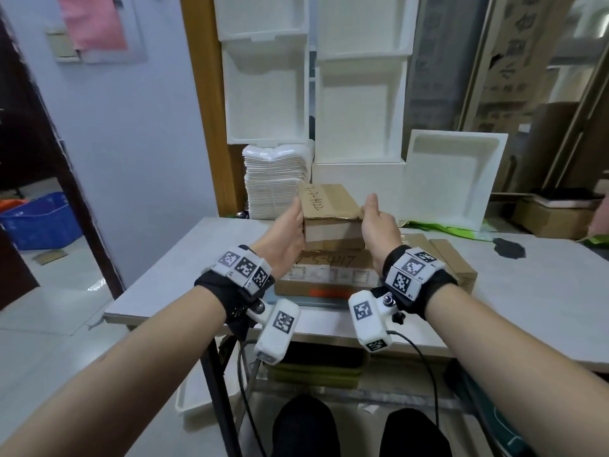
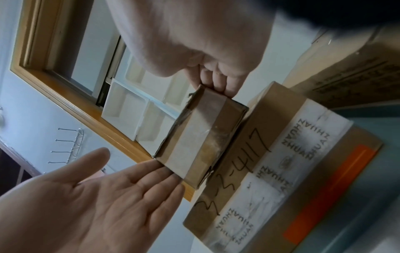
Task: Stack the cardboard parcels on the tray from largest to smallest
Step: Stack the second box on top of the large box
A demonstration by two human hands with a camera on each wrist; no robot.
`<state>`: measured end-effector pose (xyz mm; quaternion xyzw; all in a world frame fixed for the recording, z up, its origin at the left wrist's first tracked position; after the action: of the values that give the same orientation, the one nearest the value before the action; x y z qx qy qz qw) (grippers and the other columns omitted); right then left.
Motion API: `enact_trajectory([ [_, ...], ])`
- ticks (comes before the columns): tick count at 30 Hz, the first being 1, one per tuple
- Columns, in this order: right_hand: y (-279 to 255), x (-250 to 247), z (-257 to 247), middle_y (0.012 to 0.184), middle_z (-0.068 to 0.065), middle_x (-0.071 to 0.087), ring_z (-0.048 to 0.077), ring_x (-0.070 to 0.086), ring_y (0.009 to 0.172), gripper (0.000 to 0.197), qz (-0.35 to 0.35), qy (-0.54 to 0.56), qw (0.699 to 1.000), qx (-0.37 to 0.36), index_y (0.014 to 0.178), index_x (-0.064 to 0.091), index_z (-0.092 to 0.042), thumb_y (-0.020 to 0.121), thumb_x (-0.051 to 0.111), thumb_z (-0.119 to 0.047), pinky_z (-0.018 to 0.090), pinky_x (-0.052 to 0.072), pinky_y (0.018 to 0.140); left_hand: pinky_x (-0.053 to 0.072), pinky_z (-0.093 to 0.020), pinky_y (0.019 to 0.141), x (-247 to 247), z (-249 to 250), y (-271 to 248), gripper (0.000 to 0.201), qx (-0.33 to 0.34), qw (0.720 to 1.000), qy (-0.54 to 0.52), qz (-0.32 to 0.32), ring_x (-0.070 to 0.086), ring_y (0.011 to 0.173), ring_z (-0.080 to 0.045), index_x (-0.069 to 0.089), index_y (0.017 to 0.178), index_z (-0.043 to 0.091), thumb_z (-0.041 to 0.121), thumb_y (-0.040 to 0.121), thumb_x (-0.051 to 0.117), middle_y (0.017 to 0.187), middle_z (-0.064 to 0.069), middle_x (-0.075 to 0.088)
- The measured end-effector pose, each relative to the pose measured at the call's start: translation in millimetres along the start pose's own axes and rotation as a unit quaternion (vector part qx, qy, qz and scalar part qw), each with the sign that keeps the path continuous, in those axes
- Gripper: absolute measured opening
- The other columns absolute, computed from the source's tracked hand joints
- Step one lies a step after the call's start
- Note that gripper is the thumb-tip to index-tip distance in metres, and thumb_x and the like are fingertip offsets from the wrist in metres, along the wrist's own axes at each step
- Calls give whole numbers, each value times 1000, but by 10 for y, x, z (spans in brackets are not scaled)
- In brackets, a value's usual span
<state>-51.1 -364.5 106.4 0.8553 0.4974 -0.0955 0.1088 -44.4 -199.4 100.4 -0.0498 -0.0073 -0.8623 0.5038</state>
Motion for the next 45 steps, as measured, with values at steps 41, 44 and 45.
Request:
enact_trajectory([
  [41,730,134,-10,152,-1,40,18,33,142,62,-36,63,996,-49,144,46,-25,102,10,-54,25,22,106,40,-27,103,-1196,345,1259,77,9,987,-113,110,43,134,-16,31,150,5,61,97,30,151,-7,42],
  [44,858,49,0,149,3,45,21,38,139,64,-27,54,997,-37,145,45,-21,102,10,-54,29,25,111,29,-31,115,-1248,309,1111,79,9,987,-120,110,36,140,-17,33,149,5,63,96,30,154,-7,38],
  [45,885,40,28,149,4,46,23,39,139,66,-28,40,998,-28,145,44,-18,102,10,-54,30,25,111,27,-33,117,-1240,267,1060,79,4,987,-118,109,34,141,-17,32,150,5,63,96,30,154,-8,37],
])
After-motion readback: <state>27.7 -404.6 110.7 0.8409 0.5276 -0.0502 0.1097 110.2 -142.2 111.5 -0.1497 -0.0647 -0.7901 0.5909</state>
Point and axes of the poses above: each hand's wrist, its own y-axis towards the middle knuckle, its own x-axis out of the palm, z = x × y, the point moved 9 cm from there along y, towards the middle knuckle
